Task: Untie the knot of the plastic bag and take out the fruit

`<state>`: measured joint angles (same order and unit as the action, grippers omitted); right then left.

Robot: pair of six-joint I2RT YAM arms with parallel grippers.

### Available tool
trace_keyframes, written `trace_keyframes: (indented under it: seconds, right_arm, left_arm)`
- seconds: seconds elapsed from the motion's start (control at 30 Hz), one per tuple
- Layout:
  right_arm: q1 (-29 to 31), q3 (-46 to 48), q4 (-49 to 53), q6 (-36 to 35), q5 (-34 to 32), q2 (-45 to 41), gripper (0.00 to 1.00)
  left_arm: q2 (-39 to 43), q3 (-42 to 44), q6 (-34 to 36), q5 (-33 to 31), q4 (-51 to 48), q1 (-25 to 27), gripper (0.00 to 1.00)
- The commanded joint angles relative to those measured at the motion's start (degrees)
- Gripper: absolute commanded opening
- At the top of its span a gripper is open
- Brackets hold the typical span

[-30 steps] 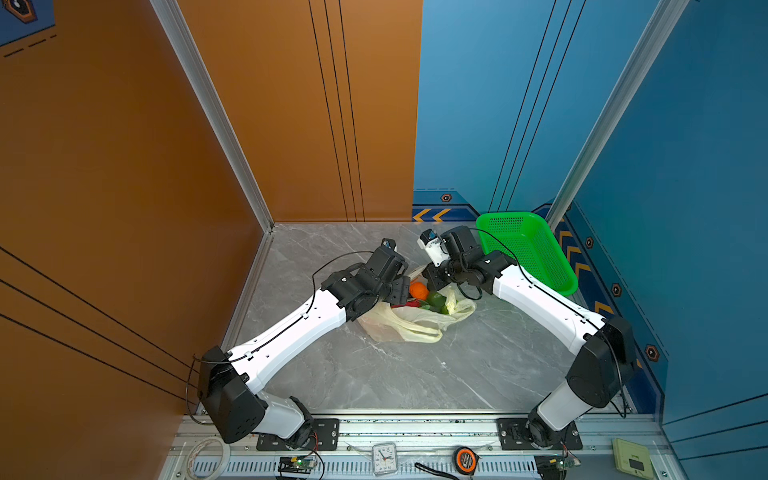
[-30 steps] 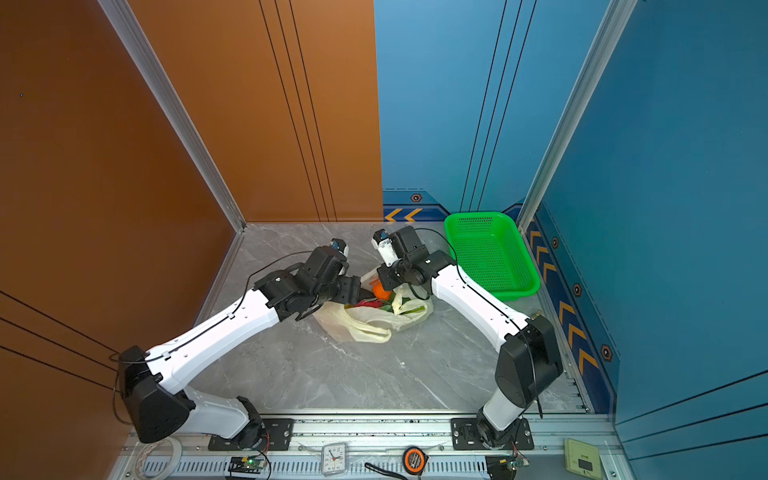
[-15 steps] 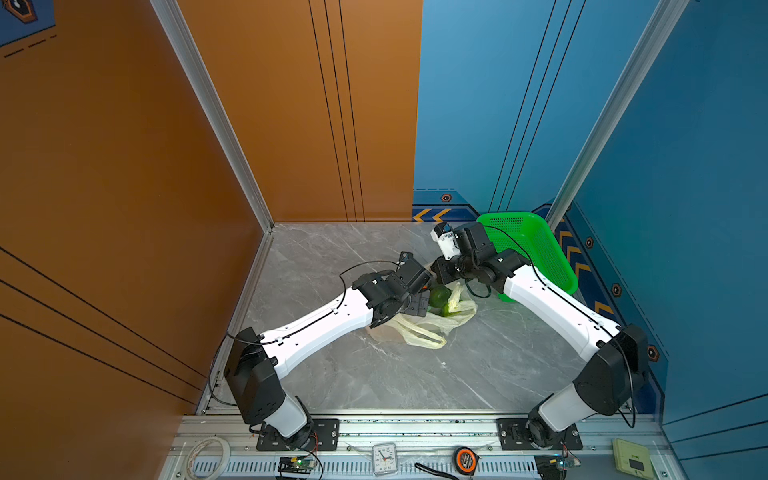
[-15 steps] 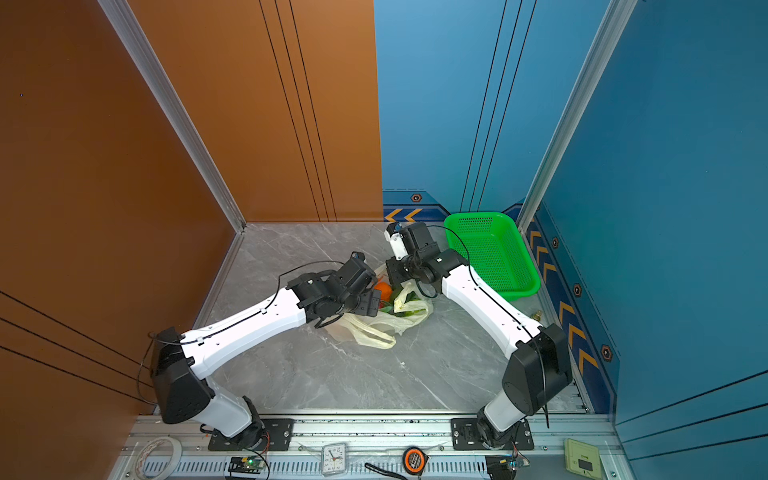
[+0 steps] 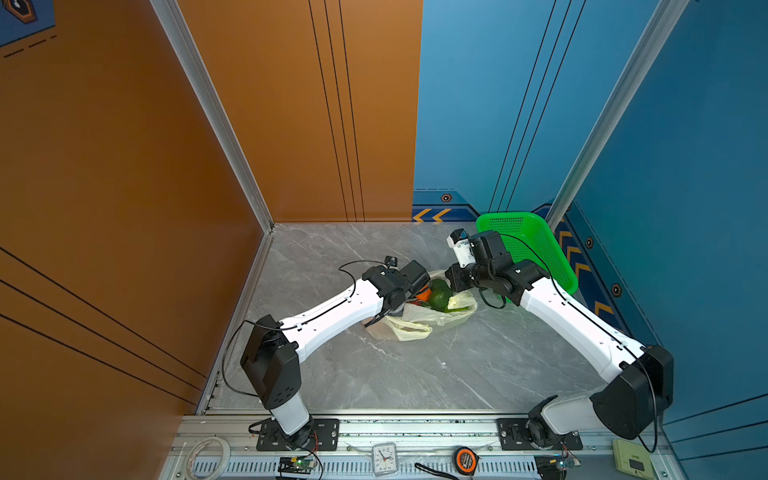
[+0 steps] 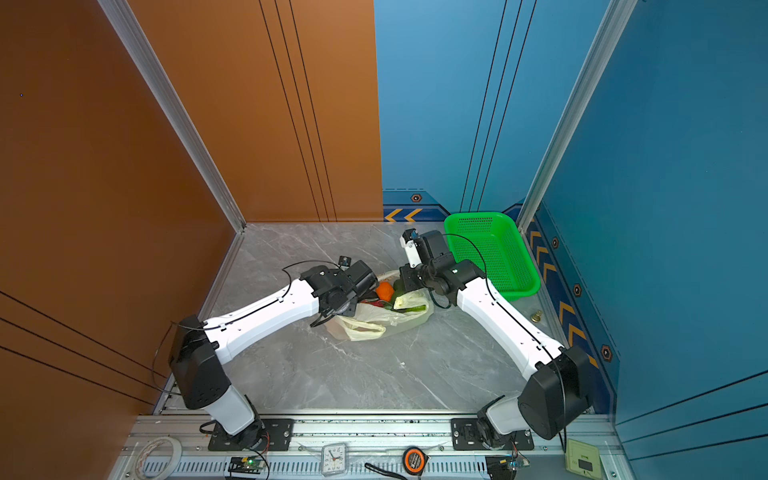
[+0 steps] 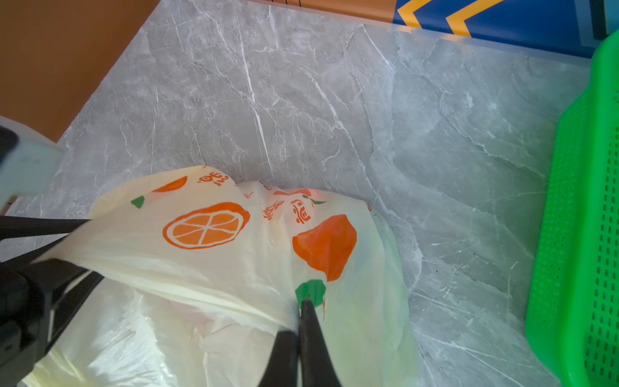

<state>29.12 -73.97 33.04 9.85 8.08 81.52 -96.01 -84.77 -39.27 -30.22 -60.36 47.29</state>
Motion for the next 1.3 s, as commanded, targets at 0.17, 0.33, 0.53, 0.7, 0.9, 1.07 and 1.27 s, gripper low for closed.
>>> trace_keyframes:
  seconds: [0.17,0.33,0.53,0.7,0.9,1.07,1.27]
  right_arm:
    - [-1.79,3.58,3.50,2.84,-3.71,-4.94,0.00]
    - [-2.62,4.12,4.51,3.59,-5.32,-6.14,0.00]
    - [-4.12,2.85,5.55,4.22,-3.46,-5.19,0.00]
    - [-4.51,-0.77,8.76,1.68,1.21,-4.72,0.31]
    - [-3.58,-11.93,16.50,-2.68,12.12,-3.69,0.71]
    - [0.09,-14.05,15.86,-4.68,22.21,-4.29,0.79]
    - [5.51,-9.08,13.55,-13.26,23.27,-4.45,0.87]
  left_arm:
    - [2.77,-5.04,4.77,-2.49,-4.94,-2.43,0.00]
    - [0.67,-13.41,13.02,2.10,-4.88,-4.67,0.00]
    - [-0.96,-17.44,17.50,7.29,-4.82,-7.12,0.00]
    - [-1.40,-16.14,18.14,11.64,-3.88,-6.36,0.00]
    - [0.08,-14.34,15.31,13.19,-3.28,-5.74,0.00]
    - [1.02,-13.28,13.04,14.01,-3.23,-6.65,0.00]
    - [1.80,-12.22,11.34,15.98,-1.53,-8.12,0.00]
